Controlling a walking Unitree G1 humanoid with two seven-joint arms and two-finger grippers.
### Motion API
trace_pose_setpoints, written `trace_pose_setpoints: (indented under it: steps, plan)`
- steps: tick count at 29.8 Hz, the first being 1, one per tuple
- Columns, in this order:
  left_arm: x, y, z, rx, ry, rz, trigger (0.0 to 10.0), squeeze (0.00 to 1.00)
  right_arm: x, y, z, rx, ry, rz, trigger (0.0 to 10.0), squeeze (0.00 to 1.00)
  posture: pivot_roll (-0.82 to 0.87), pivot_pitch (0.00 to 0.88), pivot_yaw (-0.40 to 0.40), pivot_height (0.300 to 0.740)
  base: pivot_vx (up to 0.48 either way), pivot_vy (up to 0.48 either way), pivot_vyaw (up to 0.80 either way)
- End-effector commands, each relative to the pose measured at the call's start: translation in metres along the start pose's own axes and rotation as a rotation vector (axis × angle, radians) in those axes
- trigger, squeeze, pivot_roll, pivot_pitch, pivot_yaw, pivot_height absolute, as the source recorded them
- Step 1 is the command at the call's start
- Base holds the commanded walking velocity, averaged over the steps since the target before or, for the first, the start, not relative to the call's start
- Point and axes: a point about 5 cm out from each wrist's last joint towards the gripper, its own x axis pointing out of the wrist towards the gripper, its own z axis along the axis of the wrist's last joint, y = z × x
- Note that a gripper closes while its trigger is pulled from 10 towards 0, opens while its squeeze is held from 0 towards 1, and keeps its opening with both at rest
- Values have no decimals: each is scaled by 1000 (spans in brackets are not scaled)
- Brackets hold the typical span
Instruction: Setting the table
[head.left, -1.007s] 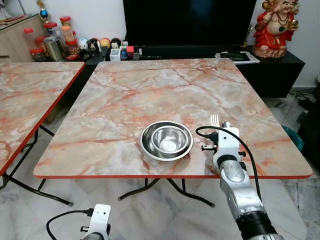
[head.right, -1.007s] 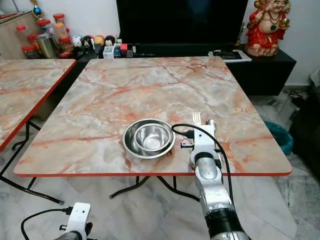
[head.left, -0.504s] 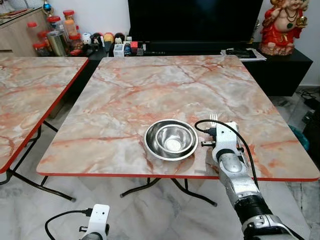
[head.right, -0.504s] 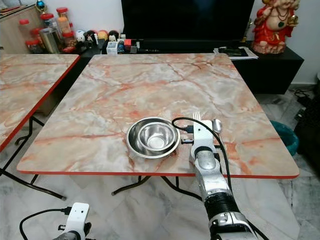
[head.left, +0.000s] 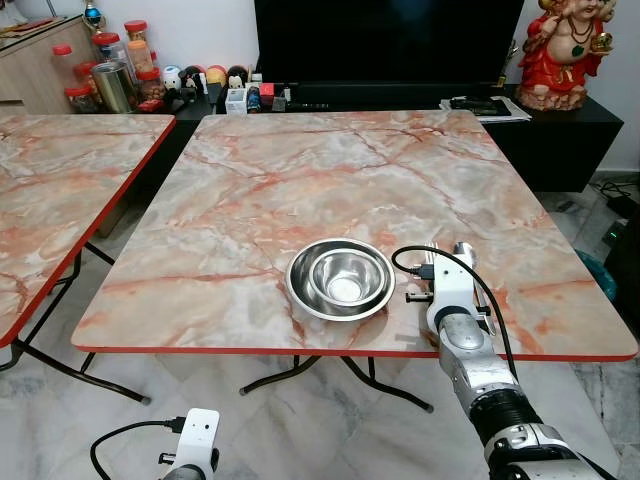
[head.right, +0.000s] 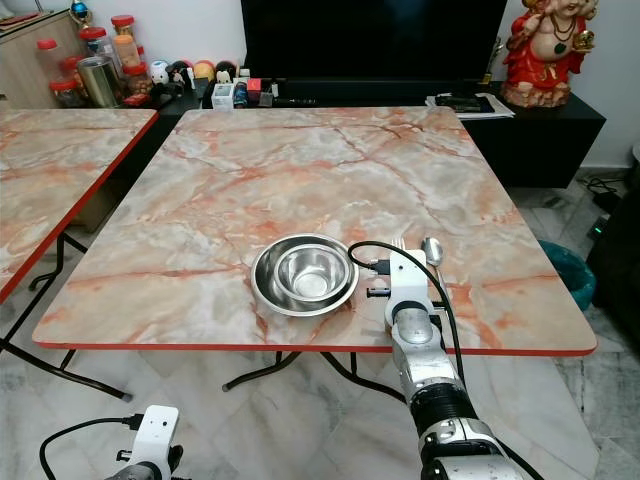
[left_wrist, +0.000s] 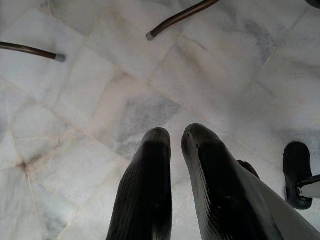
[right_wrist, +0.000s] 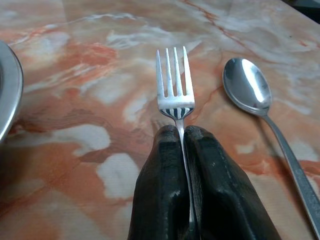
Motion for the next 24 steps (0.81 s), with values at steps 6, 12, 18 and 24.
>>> trace_pose_setpoints:
  steps: [6,12,18,24]
  plan:
    - [0,2,-1,4,14,1,10000,0,3,-2,6,27,-15,-4,10000,0,-17,0,17,736,0,0,0]
    - [0,2,-1,1,14,4,10000,0,4,-1,4,23,-6,1,10000,0,-14,0,13,736,0,0,0]
    - [0,2,0,0,10,6,10000,0,6,-1,5,22,-8,12,10000,0,-11,0,14,736,0,0,0]
    - [0,3,1,3,10,9,10000,0,6,1,5,21,-11,25,10000,0,-10,0,17,736,0,0,0]
